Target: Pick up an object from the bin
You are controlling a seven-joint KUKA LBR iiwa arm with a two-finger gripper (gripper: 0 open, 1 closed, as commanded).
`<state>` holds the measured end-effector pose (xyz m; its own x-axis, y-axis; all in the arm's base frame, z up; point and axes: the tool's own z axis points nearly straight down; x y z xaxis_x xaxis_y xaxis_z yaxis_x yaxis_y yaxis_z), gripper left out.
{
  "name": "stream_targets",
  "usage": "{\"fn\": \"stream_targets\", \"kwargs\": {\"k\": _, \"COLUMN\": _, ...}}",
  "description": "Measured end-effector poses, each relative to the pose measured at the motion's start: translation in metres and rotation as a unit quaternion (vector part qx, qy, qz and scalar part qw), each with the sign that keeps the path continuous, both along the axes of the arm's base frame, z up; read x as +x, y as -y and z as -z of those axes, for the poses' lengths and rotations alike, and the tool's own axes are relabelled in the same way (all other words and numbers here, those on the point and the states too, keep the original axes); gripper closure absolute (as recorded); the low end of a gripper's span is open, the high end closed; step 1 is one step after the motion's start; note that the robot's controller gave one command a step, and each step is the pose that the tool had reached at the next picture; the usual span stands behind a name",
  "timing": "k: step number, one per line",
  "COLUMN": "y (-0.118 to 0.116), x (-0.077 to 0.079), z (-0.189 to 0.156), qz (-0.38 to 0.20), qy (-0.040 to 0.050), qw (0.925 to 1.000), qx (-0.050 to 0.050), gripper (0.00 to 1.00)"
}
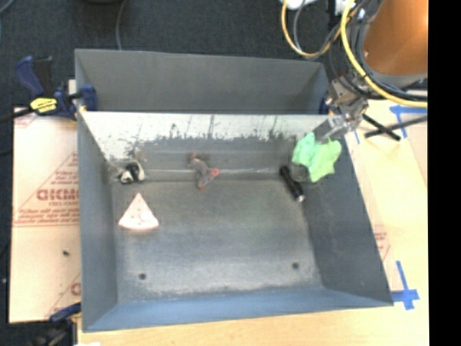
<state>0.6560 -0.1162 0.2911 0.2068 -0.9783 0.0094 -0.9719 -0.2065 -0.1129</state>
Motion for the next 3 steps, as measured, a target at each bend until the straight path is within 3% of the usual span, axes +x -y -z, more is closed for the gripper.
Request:
{"fn": "stream_targets", "kwargs": {"k": 1, "y": -0.064, "x": -0.010, "z": 0.000, "qz": -0.044, "qy": 0.0021, "qw": 0.9990, "qx": -0.003, "gripper": 1.00}}
{"fn": "stream_targets", "kwargs": {"k": 2, "y": -0.121, "x": -0.023, "z": 0.159, "qz": -0.034, "qy": -0.0009, "qw": 0.9994, "qx": 0.000, "gripper": 1.00}}
{"fn": "stream_targets", "kwargs": {"k": 3, "y": -0.108, "x": -0.014, "z": 0.041, "qz": -0.160, "qy": 0.0059, "qw": 0.9869, "qx": -0.014, "gripper": 1.00}}
